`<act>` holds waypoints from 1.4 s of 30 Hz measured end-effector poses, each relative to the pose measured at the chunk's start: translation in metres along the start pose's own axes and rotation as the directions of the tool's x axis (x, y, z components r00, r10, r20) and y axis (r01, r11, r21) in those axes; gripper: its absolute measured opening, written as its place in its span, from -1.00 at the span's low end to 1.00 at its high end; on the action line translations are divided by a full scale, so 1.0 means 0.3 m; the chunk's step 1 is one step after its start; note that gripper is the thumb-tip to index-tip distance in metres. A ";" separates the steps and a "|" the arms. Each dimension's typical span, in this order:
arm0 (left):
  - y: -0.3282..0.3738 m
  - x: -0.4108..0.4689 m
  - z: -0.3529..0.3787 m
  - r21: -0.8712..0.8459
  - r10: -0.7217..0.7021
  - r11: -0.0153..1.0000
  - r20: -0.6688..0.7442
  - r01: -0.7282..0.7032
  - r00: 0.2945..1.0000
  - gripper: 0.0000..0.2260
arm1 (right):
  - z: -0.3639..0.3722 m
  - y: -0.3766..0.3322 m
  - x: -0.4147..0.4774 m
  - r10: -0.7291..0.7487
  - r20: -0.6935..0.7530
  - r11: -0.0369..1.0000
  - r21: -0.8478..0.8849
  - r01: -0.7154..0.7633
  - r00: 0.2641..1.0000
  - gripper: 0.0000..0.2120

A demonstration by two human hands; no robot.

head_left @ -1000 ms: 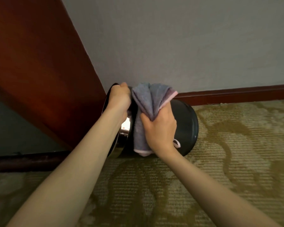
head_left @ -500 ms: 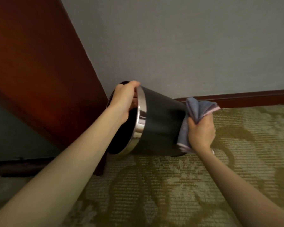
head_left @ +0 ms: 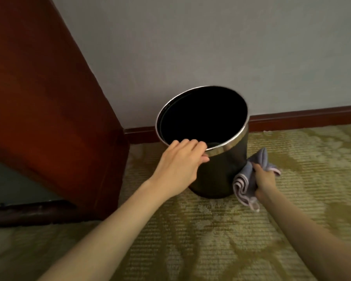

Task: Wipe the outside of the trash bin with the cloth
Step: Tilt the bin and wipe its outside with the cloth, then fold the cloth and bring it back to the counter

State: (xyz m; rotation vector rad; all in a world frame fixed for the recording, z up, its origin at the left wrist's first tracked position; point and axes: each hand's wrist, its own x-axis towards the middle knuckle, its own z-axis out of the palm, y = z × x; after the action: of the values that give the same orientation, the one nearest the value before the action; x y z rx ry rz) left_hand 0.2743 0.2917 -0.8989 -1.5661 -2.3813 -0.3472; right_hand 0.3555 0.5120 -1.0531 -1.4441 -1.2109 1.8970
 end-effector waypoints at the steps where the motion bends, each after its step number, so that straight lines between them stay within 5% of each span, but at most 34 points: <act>1: 0.009 0.031 0.007 0.004 0.013 1.000 -0.006 -0.013 1.000 -0.87 | -0.010 0.021 0.004 0.010 0.020 0.998 0.060 -0.012 1.000 -0.69; 4: 0.029 0.087 0.022 0.040 0.059 0.997 0.031 -0.060 0.998 -0.93 | -0.018 0.070 0.016 0.032 0.103 0.990 0.136 -0.046 0.994 -0.79; 15: -0.109 0.011 -0.063 0.033 0.030 0.999 0.178 -0.036 0.984 -0.91 | 0.113 0.148 -0.044 0.123 0.255 0.988 0.063 -0.144 0.959 -0.65; 22: -0.061 -0.041 -0.063 -0.030 -0.107 0.994 0.011 0.107 0.994 -0.69 | 0.050 0.059 -0.079 0.015 0.314 0.999 0.028 -0.025 0.949 -0.70; 28: 0.044 -0.145 -0.054 -0.222 -0.188 0.963 -0.133 0.155 0.973 -0.70 | -0.056 0.008 -0.191 -0.044 0.402 0.999 0.041 0.031 0.915 -0.64; 32: 0.085 -0.182 -0.052 -0.381 -0.117 0.917 0.027 0.119 0.993 -0.62 | -0.111 -0.057 -0.282 -0.033 0.571 0.997 -0.035 0.065 0.821 -0.62; 37: 0.088 -0.194 -0.034 -0.544 -0.203 0.761 0.316 0.352 0.927 -0.32 | -0.123 -0.150 -0.409 0.010 0.799 0.917 -0.247 0.313 0.602 -0.70; 42: 0.041 -0.214 -0.079 -0.733 -0.248 0.278 0.570 0.621 0.783 -0.12 | -0.054 -0.210 -0.540 0.098 0.922 0.828 -0.285 0.483 0.375 -0.67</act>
State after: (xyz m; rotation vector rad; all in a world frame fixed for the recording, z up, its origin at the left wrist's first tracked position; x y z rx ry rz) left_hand 0.3122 0.2333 -0.8987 -1.1868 -3.1231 -1.9695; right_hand 0.4167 0.4227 -0.9161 -0.1493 -2.4430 2.3158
